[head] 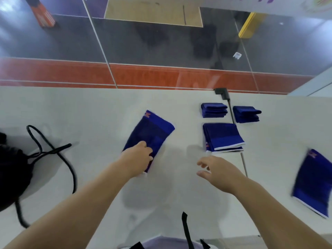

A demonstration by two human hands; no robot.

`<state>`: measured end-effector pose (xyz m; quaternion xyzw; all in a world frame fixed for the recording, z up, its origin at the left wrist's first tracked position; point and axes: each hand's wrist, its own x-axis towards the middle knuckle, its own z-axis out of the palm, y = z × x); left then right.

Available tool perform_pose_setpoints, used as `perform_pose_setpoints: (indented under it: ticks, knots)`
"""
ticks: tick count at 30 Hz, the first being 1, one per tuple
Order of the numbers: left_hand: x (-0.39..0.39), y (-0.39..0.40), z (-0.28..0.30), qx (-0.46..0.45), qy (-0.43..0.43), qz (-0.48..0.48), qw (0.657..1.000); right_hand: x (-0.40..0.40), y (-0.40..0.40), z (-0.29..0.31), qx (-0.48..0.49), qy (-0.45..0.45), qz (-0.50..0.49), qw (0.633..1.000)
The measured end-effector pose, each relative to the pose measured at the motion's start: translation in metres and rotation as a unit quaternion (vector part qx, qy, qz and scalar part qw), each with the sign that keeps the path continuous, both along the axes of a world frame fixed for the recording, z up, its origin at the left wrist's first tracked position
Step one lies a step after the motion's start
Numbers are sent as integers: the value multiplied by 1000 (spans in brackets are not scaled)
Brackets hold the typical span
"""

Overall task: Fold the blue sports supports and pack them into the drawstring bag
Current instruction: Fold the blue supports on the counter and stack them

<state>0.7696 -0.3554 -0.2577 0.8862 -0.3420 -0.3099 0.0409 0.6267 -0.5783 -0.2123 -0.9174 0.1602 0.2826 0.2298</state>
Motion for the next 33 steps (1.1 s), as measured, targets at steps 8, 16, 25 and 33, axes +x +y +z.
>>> perform_pose_setpoints:
  ticks: [8,16,25,33]
  knots:
    - [-32,14,-16,-23,-8,8,1000,-16,12,-6,9,0,-21,1000]
    - [-74,2,-13,-4,-5,-73,997,-35,10,-8,15,-6,-53,998]
    - [-76,-26,7,-61,16,-56,996,-50,-15,-2,18,-15,-78,997]
    - [-73,-84,34,-96,10,-24,995,-85,-72,5,7,-7,-102,995]
